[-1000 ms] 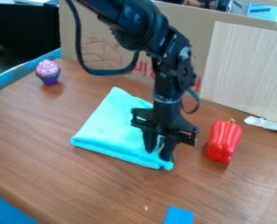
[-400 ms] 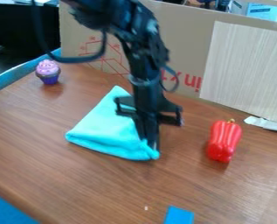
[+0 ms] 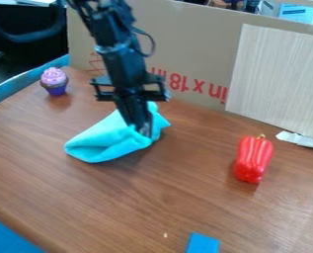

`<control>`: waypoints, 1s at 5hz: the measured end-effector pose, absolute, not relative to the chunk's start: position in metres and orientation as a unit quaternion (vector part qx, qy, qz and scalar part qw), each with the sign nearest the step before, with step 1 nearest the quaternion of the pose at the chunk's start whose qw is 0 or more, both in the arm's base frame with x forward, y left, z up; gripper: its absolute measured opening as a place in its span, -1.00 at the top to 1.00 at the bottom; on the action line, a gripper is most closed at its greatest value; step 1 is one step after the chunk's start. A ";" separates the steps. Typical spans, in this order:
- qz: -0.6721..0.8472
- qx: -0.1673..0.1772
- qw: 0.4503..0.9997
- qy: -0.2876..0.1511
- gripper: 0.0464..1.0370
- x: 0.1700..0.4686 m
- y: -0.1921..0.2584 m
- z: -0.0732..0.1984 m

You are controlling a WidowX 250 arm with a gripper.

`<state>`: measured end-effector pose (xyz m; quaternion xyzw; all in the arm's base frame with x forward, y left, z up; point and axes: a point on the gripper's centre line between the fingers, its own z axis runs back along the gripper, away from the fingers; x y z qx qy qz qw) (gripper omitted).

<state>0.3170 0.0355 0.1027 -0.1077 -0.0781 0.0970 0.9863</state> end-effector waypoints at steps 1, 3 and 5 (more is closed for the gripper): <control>0.063 -0.174 0.983 -0.023 0.99 0.314 0.061 0.108; 0.035 -0.224 0.974 -0.007 0.99 0.302 0.063 0.135; -0.007 -0.229 0.973 -0.012 0.99 0.279 0.023 0.161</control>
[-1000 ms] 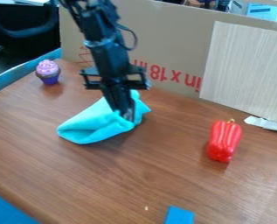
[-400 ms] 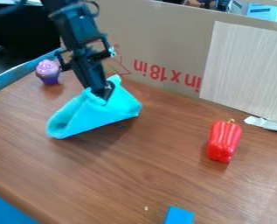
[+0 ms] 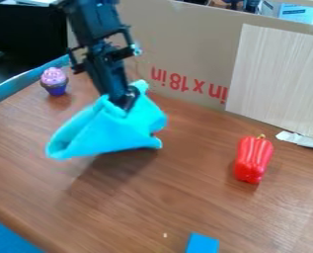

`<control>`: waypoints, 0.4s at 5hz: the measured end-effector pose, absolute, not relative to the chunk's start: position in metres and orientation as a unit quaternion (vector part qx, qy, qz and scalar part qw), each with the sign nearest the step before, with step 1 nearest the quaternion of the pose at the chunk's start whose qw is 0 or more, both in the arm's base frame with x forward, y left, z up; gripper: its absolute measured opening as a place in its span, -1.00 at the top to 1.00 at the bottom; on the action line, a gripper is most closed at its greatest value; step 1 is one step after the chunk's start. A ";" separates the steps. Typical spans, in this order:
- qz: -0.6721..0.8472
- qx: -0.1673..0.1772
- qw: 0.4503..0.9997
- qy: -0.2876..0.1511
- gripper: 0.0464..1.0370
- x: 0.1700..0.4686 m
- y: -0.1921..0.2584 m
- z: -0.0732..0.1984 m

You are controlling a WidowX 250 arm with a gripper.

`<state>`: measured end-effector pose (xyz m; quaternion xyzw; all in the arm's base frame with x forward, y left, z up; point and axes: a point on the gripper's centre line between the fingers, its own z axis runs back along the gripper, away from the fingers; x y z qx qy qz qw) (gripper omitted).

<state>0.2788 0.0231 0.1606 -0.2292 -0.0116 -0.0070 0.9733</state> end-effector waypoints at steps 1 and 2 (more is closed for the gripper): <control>-0.015 -0.243 0.970 -0.013 0.99 0.269 0.011 0.172; -0.054 -0.241 0.969 -0.010 0.99 0.252 -0.016 0.178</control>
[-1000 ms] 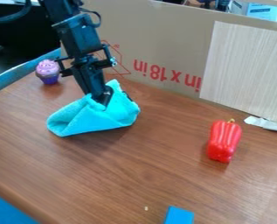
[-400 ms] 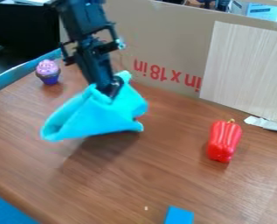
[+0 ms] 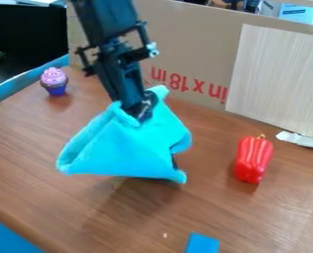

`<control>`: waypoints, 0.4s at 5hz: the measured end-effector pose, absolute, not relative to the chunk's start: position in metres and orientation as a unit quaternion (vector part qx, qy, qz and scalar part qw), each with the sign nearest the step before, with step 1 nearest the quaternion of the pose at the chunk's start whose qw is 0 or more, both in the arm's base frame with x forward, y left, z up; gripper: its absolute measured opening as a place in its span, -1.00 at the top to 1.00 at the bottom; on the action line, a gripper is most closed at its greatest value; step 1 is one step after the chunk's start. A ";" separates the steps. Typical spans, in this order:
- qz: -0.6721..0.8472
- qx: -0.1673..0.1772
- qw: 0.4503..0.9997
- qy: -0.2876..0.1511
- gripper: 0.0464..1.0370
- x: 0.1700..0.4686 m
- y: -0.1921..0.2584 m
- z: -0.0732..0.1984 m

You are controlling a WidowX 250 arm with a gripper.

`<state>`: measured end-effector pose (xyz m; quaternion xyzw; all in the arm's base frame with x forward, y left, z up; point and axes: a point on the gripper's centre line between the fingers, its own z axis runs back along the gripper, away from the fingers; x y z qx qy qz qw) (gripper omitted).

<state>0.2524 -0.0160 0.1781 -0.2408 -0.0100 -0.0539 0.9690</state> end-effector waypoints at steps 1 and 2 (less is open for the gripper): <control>-0.050 -0.257 0.964 -0.038 0.99 0.246 -0.006 0.191; -0.011 -0.286 0.956 -0.061 0.99 0.253 0.025 0.198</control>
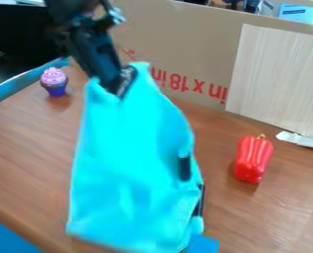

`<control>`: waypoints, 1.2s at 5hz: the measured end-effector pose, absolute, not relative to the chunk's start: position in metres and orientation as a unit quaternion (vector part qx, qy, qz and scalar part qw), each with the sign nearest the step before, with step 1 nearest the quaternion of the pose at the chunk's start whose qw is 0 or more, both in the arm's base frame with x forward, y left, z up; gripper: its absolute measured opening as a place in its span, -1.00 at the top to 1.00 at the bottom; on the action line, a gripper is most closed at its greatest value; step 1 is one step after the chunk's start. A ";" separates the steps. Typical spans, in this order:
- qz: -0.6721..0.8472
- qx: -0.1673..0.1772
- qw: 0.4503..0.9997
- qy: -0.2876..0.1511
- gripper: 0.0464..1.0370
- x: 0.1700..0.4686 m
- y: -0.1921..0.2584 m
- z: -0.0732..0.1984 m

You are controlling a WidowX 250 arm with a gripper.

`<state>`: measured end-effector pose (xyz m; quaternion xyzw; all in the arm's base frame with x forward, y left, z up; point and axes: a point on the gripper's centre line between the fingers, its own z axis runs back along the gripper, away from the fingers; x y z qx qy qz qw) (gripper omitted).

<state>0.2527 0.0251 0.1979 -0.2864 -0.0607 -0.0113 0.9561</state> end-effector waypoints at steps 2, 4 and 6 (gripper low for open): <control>0.052 -0.300 0.951 -0.064 0.99 0.281 0.084 0.173; 0.126 -0.270 0.954 -0.014 0.99 0.331 0.148 0.098; 0.154 -0.225 0.962 -0.026 0.99 0.362 0.186 0.063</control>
